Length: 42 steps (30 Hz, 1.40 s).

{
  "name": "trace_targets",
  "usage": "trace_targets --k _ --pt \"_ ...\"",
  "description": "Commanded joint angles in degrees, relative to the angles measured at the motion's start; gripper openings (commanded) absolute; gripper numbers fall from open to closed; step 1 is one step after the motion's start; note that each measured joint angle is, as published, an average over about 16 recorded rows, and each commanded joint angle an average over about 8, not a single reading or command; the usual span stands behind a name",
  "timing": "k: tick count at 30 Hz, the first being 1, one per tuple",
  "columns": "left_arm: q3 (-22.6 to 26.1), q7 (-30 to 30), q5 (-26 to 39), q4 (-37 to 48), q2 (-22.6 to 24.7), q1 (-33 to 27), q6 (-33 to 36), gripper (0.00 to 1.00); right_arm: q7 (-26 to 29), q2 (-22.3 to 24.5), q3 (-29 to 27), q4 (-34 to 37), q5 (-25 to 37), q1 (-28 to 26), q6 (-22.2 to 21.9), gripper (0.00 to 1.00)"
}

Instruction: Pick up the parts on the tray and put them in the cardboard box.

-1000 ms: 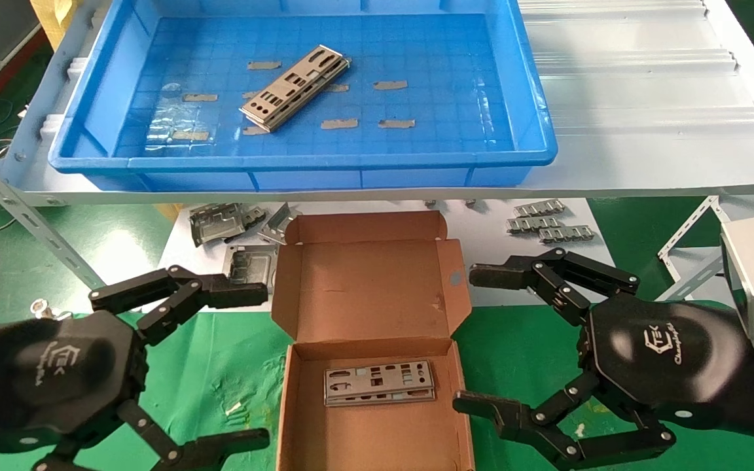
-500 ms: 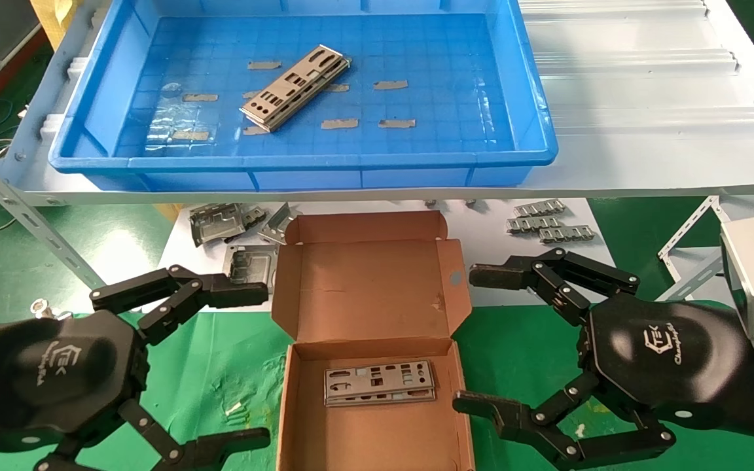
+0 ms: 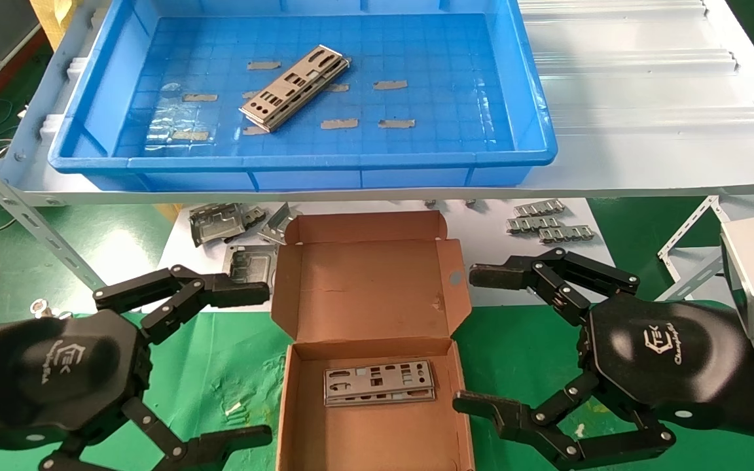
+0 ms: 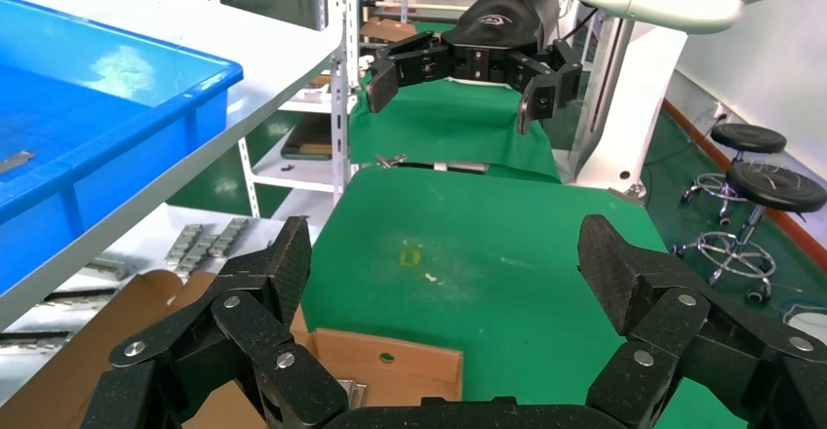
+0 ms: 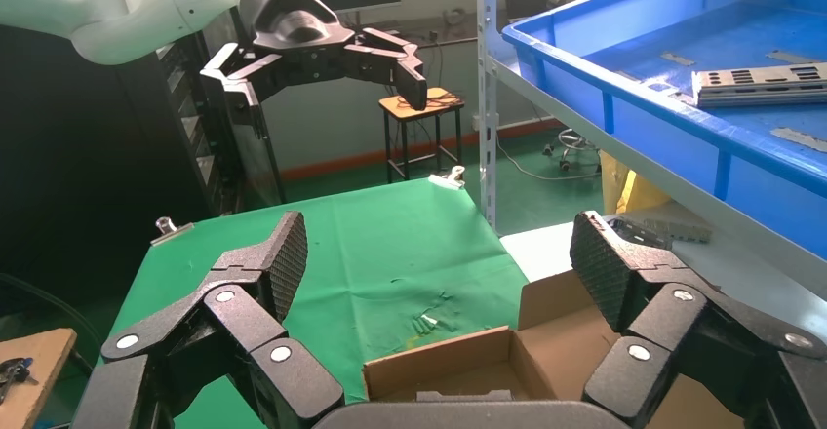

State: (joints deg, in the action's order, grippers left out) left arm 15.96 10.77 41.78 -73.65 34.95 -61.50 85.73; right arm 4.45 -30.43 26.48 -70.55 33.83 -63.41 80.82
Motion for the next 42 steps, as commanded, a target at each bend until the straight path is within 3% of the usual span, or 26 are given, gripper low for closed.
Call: trace_targets --k 1,42 --pt "0.0 0.0 0.0 0.0 0.0 0.0 0.0 1.00 0.0 0.0 0.0 0.0 0.0 0.0 0.0 1.00" --pt "0.1 -0.1 0.1 0.2 0.1 -0.1 -0.1 1.00 0.0 0.0 0.0 0.0 0.0 0.0 0.0 1.00"
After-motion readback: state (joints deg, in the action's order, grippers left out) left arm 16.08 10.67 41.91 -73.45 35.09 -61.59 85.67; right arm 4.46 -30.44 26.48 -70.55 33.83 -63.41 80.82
